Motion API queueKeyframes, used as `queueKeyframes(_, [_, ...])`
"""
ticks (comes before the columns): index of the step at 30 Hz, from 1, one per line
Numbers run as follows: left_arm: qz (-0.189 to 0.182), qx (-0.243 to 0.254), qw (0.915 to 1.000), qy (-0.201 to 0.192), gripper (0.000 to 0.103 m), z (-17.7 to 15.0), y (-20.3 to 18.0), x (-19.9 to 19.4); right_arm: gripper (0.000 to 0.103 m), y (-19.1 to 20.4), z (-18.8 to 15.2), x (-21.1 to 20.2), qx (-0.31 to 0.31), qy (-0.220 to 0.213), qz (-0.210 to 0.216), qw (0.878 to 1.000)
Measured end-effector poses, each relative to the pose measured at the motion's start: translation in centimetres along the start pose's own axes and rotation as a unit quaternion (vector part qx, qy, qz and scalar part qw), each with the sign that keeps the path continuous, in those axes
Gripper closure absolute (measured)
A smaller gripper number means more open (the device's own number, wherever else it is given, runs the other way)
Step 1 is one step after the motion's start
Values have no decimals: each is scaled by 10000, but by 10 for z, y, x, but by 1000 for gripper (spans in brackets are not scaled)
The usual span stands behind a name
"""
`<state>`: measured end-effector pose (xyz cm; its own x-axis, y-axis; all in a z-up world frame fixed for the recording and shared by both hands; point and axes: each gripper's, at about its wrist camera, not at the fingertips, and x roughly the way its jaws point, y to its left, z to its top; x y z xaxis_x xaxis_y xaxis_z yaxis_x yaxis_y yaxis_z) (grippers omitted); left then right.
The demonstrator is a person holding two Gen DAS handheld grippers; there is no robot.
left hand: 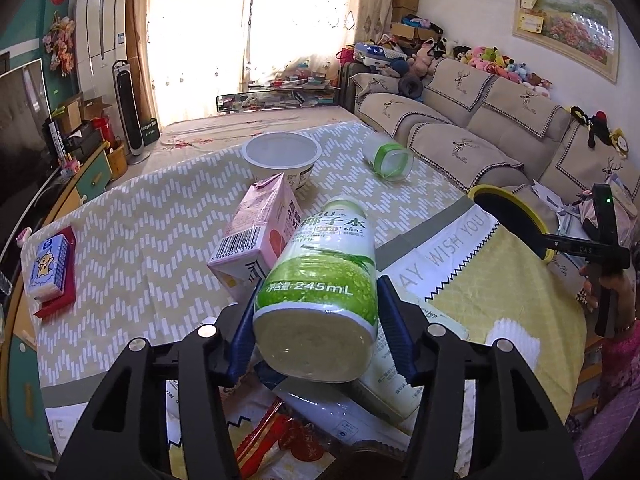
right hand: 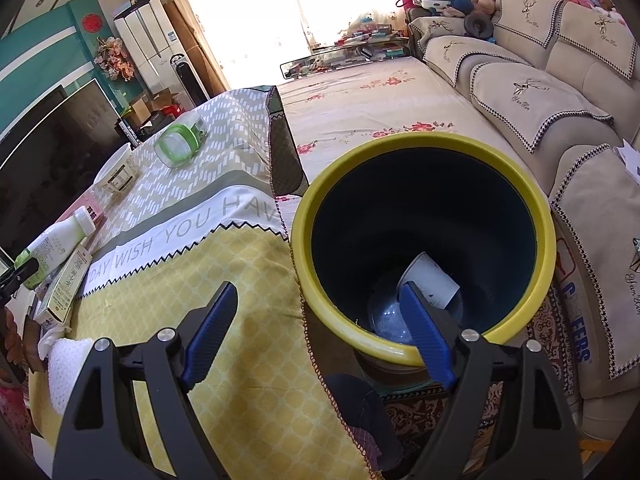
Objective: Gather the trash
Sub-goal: 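Reach the left tool to the clear plastic container and grasp it, then carry the container over the bin and open the left tool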
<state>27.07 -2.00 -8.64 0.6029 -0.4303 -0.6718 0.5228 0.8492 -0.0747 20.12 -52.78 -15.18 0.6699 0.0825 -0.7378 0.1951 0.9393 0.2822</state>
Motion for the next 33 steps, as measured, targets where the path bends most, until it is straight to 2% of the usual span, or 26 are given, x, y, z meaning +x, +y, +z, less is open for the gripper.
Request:
queueKeyframes(13, [304, 198, 9987, -371, 51, 33, -45, -33, 24, -11, -1, -11, 119, -136, 131, 9998])
queueKeyframes(24, [314, 128, 9976, -599, 52, 60, -61, -35, 24, -29, -3, -17, 294, -205, 171, 9992])
queueKeyframes(33, [251, 361, 9966, -692, 52, 81, -86, -35, 24, -41, -5, -21, 405, -254, 234, 9986])
